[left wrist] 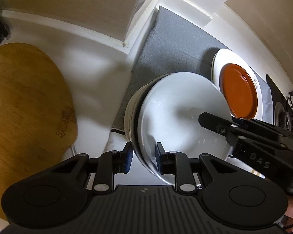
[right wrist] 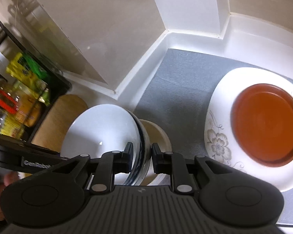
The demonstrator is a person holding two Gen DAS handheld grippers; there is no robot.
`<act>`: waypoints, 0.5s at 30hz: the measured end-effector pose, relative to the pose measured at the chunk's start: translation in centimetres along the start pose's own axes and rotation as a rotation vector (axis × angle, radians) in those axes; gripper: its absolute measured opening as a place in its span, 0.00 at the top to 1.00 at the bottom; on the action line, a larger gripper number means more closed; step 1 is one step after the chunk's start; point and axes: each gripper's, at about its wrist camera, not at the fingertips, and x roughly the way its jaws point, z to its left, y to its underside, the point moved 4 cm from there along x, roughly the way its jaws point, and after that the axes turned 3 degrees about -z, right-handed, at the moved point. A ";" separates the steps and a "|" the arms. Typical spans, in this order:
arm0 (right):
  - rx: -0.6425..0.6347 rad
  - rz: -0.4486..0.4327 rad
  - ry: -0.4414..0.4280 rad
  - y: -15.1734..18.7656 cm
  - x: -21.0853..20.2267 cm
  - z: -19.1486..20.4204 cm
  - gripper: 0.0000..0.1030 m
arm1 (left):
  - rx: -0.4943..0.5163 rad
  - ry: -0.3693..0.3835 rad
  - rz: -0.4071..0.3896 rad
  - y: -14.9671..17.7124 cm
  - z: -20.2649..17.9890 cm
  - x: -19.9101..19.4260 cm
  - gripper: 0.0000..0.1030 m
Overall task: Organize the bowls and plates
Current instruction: 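Carry the nested bowls with both grippers over the brown plate stack, then lower the nested bowls onto the brown plate with both grippers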
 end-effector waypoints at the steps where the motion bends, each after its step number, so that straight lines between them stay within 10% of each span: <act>1: -0.012 -0.001 0.017 0.1 0.3 0.1 0.80 | 0.004 0.005 -0.002 0.0 0.0 0.1 0.73; 15: -0.042 -0.036 0.019 -0.3 -1.1 -0.4 0.77 | -0.026 0.057 -0.038 0.1 0.8 0.3 0.69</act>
